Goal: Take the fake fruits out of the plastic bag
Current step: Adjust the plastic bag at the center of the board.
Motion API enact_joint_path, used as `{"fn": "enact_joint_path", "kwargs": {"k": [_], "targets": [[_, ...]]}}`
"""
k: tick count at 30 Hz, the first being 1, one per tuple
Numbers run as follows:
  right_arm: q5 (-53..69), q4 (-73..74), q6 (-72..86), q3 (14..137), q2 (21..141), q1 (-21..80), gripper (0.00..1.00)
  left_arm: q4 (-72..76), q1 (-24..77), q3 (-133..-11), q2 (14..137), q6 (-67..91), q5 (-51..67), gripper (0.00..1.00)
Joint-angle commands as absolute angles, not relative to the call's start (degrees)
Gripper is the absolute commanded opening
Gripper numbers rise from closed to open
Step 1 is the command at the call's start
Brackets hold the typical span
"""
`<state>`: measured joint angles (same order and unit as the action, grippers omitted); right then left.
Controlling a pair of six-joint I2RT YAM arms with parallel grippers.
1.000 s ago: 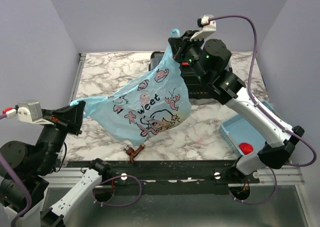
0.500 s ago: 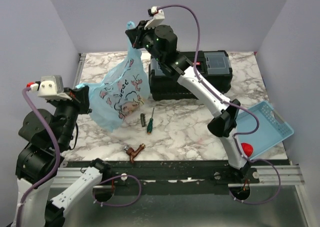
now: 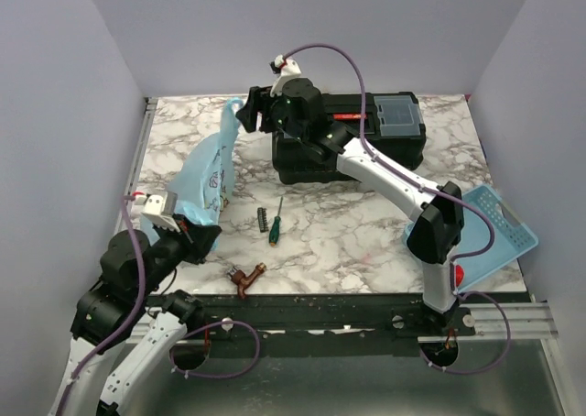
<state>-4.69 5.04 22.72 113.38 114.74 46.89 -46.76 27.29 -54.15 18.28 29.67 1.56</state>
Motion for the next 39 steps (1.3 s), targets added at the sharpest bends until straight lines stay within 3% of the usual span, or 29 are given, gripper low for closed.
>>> {"fn": "enact_joint_path", "kwargs": {"k": [1, 3, 5, 11, 17, 23, 26, 29, 34, 39], "targets": [[-7.97, 15.12, 23.73, 109.11, 108.24, 46.67, 0.8, -47.92, 27.37, -50.64, 15.64, 33.83, 15.41, 0.0], [-8.54, 16.96, 26.34, 105.57, 105.33, 46.67, 0.94, -48.81, 27.41, -51.33, 15.38, 33.84, 15.65, 0.0], [-8.75, 17.57, 30.57, 101.27, 102.27, 46.68, 1.0, -49.04, 27.42, -52.22, 14.67, 33.67, 15.39, 0.0], [-0.76, 4.57, 43.63, 84.16, 94.14, 48.67, 1.0, -50.25, 27.42, -54.87, 13.64, 33.6, 12.42, 0.0], [1.68, -11.76, 53.92, 76.22, 96.8, 55.32, 1.0, -51.27, 27.42, -52.66, 8.47, 36.85, 8.14, 0.0], [4.71, -19.08, 59.69, 76.11, 102.12, 58.19, 0.81, -53.76, 27.4, -50.55, 5.01, 39.01, 7.79, 0.0], [5.23, -17.48, 60.55, 78.1, 105.06, 58.83, 0.64, -55.03, 27.42, -50.65, 5.49, 38.83, 8.93, 0.0], [5.19, -17.59, 61.61, 78.4, 107.15, 59.14, 0.55, -55.29, 27.42, -50.97, 5.52, 38.58, 9.44, 0.0], [4.81, -16.44, 59.72, 80.35, 109.23, 59.8, 0.52, -54.93, 27.42, -50.9, 5.83, 38.41, 10.61, 0.0], [3.74, -15.04, 58.32, 81.63, 109.34, 60.54, 0.56, -55.2, 27.79, -49.93, 6.27, 38.65, 11.78, 0.0]]}}
